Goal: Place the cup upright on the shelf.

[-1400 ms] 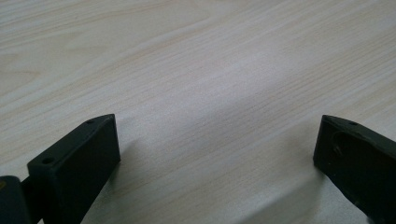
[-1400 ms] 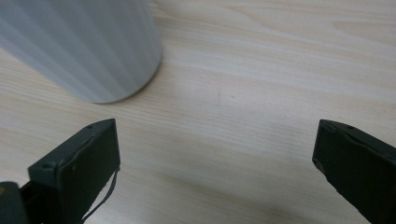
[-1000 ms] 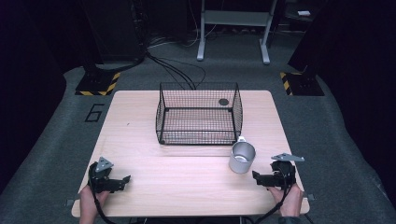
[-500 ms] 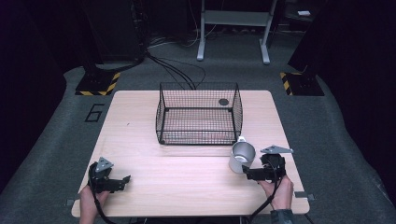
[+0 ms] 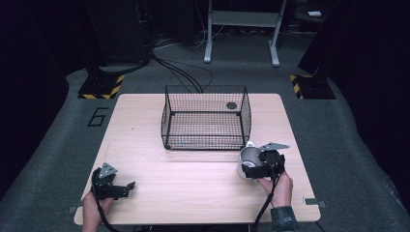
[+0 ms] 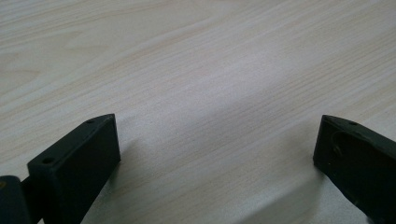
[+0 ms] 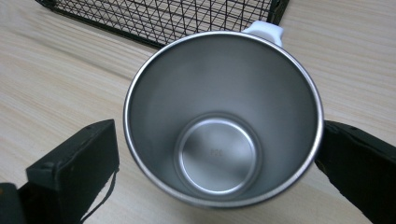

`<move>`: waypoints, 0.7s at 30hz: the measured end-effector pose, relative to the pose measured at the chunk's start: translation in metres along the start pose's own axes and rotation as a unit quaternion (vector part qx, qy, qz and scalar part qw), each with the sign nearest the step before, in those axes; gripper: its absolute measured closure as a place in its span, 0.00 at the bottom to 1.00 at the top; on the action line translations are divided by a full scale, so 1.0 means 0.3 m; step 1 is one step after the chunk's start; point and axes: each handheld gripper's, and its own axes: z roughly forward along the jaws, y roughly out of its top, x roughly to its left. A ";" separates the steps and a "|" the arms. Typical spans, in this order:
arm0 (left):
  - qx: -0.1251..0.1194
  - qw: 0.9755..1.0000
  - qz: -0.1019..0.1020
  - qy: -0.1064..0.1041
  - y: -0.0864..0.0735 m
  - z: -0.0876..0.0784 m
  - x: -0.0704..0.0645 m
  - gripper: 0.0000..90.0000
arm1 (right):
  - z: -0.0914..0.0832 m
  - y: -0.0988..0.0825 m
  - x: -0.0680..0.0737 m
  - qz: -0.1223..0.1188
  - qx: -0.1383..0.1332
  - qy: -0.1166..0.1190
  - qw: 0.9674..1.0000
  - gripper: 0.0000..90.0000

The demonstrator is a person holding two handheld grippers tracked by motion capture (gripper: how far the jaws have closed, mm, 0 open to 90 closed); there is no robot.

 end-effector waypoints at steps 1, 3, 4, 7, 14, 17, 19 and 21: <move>0.000 1.000 0.000 0.000 0.000 0.000 0.000 0.01 | 0.007 0.004 0.002 0.004 0.002 -0.001 1.000 0.00; 0.000 1.000 0.000 0.000 0.000 0.000 0.000 0.01 | 0.028 0.015 0.005 0.000 0.007 -0.004 1.000 0.00; 0.000 1.000 0.000 0.000 0.000 0.000 0.000 0.01 | 0.028 0.015 0.005 0.000 0.007 -0.004 1.000 0.00; 0.000 1.000 0.000 0.000 0.000 0.000 0.000 0.01 | 0.040 0.022 0.011 0.002 0.012 -0.007 1.000 0.00; 0.000 1.000 0.000 0.000 0.000 0.000 0.000 0.01 | 0.059 0.028 0.013 -0.003 0.014 -0.020 1.000 0.04; 0.000 1.000 0.000 0.000 0.000 0.000 0.000 0.01 | 0.063 0.028 0.013 -0.003 0.014 -0.022 1.000 0.05; 0.000 1.000 0.000 0.000 0.000 0.000 0.000 0.01 | 0.062 0.027 0.016 0.001 0.015 -0.023 1.000 0.05; 0.000 1.000 0.000 0.000 0.000 0.000 0.000 0.01 | 0.061 0.025 0.016 0.000 0.014 -0.026 1.000 0.05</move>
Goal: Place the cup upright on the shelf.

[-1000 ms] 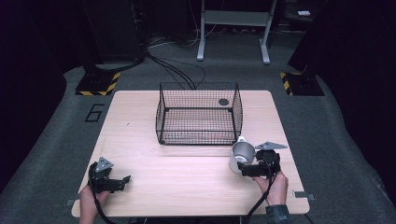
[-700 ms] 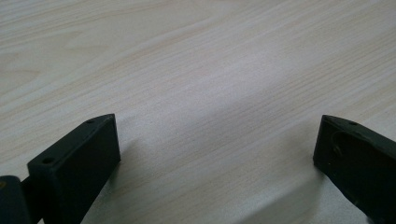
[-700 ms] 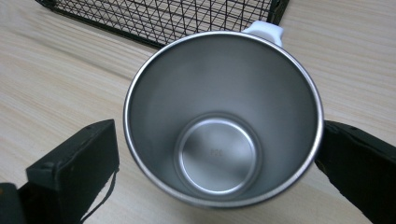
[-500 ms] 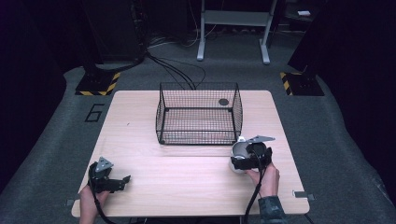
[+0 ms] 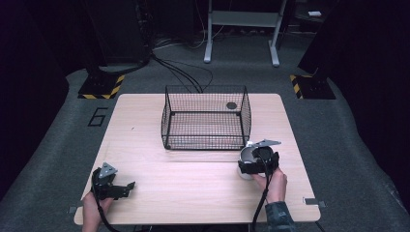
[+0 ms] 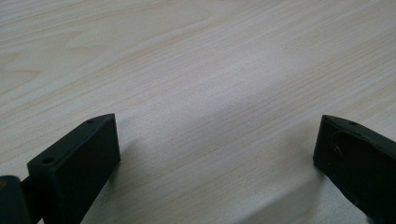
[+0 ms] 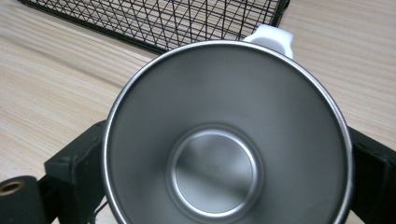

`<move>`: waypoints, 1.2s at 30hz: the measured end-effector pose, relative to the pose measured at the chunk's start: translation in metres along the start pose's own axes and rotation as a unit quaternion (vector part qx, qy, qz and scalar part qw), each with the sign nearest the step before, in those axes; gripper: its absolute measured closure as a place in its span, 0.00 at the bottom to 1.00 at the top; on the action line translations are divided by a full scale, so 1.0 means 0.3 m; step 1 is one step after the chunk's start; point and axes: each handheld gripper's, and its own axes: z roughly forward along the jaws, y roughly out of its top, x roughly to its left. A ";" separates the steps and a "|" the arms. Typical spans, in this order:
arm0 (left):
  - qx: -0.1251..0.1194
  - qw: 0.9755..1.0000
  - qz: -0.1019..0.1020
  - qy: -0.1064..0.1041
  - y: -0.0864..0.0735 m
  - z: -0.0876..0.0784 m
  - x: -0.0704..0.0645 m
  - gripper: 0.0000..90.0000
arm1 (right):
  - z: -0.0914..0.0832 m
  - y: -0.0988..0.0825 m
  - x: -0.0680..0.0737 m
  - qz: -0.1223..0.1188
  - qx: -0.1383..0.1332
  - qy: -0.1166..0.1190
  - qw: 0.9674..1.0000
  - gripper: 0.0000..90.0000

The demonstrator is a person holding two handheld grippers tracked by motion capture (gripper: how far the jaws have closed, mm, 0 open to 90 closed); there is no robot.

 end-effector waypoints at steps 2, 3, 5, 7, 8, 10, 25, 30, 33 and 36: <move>0.000 1.000 0.000 0.000 0.000 0.000 0.000 0.01 | -0.001 -0.004 0.004 0.002 -0.004 -0.006 1.000 0.06; 0.000 1.000 0.000 0.000 0.000 0.000 0.000 0.01 | -0.001 -0.004 0.004 0.002 -0.004 -0.006 1.000 0.06; 0.000 1.000 0.000 0.000 0.000 0.000 0.000 0.01 | -0.001 -0.007 0.005 0.003 -0.008 -0.008 1.000 0.06; 0.000 1.000 0.000 0.000 0.000 0.000 0.000 0.01 | -0.003 -0.011 0.008 0.005 -0.011 -0.006 1.000 0.06; 0.000 1.000 0.000 0.000 0.000 0.000 0.000 0.01 | -0.002 -0.014 0.009 0.003 -0.016 -0.008 1.000 0.06; 0.000 1.000 0.000 0.000 0.000 0.000 0.000 0.01 | -0.004 -0.017 0.010 0.001 -0.018 -0.006 1.000 0.06; 0.000 1.000 0.000 0.000 0.000 0.000 0.000 0.01 | -0.039 -0.020 0.017 -0.011 -0.016 0.015 1.000 0.06; -0.001 1.000 -0.004 0.000 0.000 0.000 -0.002 0.00 | -0.057 -0.010 0.029 -0.020 -0.018 0.023 0.999 0.06; -0.003 1.000 -0.005 0.006 0.000 0.003 0.002 0.00 | -0.073 0.002 0.040 -0.025 -0.021 0.027 0.999 0.06; -0.004 1.000 -0.016 0.014 0.000 0.003 0.004 0.00 | -0.084 0.012 0.047 -0.030 -0.021 0.030 0.999 0.06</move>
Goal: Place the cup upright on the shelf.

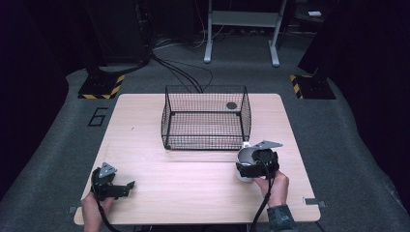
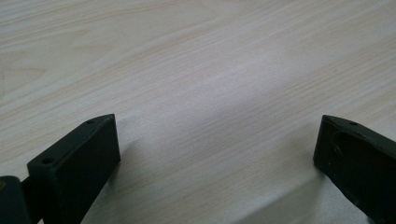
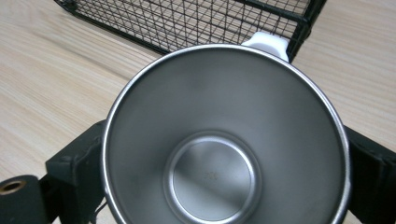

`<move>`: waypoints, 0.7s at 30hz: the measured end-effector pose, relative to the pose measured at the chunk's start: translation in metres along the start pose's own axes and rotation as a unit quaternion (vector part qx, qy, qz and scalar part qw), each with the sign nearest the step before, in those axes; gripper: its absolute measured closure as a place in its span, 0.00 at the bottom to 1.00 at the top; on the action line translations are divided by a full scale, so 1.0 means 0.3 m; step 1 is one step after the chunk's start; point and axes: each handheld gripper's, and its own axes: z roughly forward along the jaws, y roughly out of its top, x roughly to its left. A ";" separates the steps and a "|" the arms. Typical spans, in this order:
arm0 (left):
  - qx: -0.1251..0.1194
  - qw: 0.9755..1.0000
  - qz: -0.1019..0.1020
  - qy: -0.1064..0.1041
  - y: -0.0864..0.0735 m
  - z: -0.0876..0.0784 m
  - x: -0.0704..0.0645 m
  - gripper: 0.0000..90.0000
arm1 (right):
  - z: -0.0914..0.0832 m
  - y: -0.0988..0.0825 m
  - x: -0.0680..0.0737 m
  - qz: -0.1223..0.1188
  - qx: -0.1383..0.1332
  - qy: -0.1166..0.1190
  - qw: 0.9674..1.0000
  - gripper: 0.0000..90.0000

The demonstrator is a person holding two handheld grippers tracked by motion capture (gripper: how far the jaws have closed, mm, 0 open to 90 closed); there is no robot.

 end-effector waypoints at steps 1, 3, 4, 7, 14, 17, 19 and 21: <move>0.001 1.000 -0.006 0.001 -0.001 0.000 -0.001 0.00 | -0.003 0.005 0.001 -0.005 -0.005 0.001 1.000 0.06; 0.000 1.000 -0.007 0.003 -0.001 0.000 0.000 0.00 | -0.012 0.017 0.006 -0.012 -0.005 0.004 1.000 0.06; 0.001 1.000 -0.005 0.003 0.000 0.000 0.000 0.00 | -0.018 0.023 0.011 -0.007 -0.004 0.005 1.000 0.06; 0.005 1.000 -0.004 0.001 0.000 -0.001 0.002 0.00 | -0.029 0.039 0.015 -0.012 -0.007 0.009 1.000 0.06; 0.005 1.000 -0.003 -0.003 0.001 0.000 0.004 0.00 | -0.054 0.089 0.026 -0.025 -0.009 0.019 0.999 0.06; 0.005 1.000 -0.002 -0.002 0.002 0.000 0.004 0.00 | -0.065 0.114 0.031 -0.035 -0.012 0.024 0.999 0.06; 0.005 1.000 -0.003 -0.003 0.001 0.000 0.004 0.00 | -0.077 0.135 0.032 -0.041 -0.021 0.030 0.998 0.06; 0.005 1.000 -0.003 -0.003 0.001 0.000 0.004 0.00 | -0.085 0.149 0.035 -0.040 -0.020 0.036 0.998 0.06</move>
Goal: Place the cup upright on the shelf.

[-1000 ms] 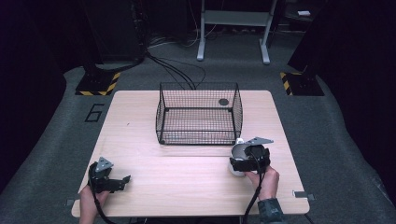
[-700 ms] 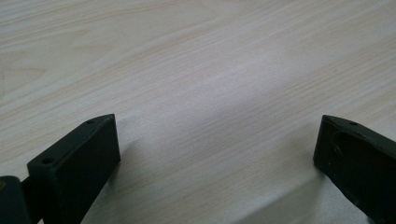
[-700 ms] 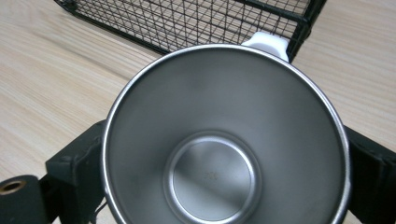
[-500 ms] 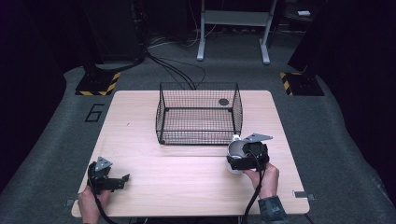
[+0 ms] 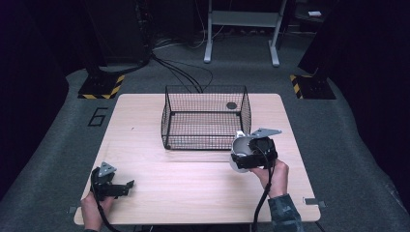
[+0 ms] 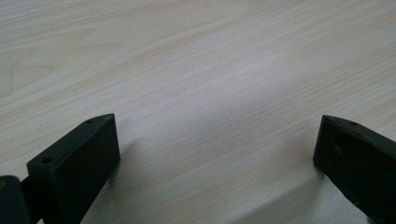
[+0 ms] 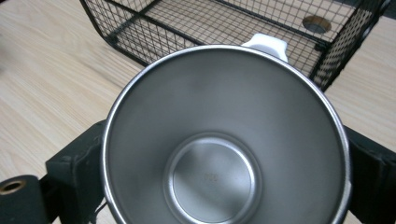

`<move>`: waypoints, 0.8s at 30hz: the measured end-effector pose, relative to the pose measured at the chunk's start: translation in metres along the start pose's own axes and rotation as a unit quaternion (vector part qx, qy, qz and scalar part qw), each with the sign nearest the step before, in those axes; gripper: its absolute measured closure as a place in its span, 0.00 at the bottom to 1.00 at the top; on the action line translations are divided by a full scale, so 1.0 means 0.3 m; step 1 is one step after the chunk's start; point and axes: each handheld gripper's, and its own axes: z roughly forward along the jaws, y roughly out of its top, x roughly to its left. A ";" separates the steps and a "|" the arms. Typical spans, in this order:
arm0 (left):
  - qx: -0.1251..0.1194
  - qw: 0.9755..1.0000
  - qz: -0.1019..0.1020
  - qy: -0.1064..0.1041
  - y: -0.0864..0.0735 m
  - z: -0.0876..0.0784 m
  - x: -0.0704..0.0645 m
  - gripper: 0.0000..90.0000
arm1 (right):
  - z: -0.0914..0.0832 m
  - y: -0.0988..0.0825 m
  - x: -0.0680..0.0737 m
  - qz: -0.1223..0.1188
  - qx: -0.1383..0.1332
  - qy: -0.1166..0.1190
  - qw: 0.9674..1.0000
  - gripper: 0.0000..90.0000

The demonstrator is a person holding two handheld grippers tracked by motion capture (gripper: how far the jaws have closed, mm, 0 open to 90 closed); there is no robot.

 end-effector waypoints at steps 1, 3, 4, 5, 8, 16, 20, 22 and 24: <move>0.000 1.000 0.000 0.000 0.000 0.000 0.000 0.00 | -0.001 0.005 -0.003 -0.007 -0.001 0.000 1.000 0.06; -0.001 1.000 0.000 0.000 0.000 0.001 0.000 0.00 | -0.005 0.023 0.000 -0.010 -0.001 0.000 1.000 0.06; -0.002 1.000 0.001 0.002 0.001 0.001 0.001 0.00 | -0.009 0.031 0.004 -0.006 0.001 0.001 1.000 0.06; -0.003 1.000 0.001 0.002 0.001 0.002 0.001 0.00 | -0.010 0.038 0.003 -0.008 0.001 0.004 1.000 0.06; -0.003 1.000 0.001 0.002 0.001 0.002 0.001 0.00 | -0.012 0.055 0.007 -0.010 -0.001 0.004 1.000 0.06; -0.004 1.000 0.001 0.003 0.002 0.004 0.001 0.00 | -0.009 0.105 0.012 -0.018 -0.004 0.008 1.000 0.06; -0.004 1.000 0.001 0.003 0.002 0.004 0.001 0.00 | -0.004 0.134 0.015 -0.025 -0.009 0.007 1.000 0.06; -0.004 1.000 0.001 0.003 0.002 0.004 0.001 0.00 | -0.006 0.147 0.015 -0.027 -0.009 0.010 1.000 0.06; -0.004 1.000 0.001 0.003 0.002 0.004 0.001 0.00 | -0.006 0.160 0.015 -0.028 -0.010 0.012 0.999 0.06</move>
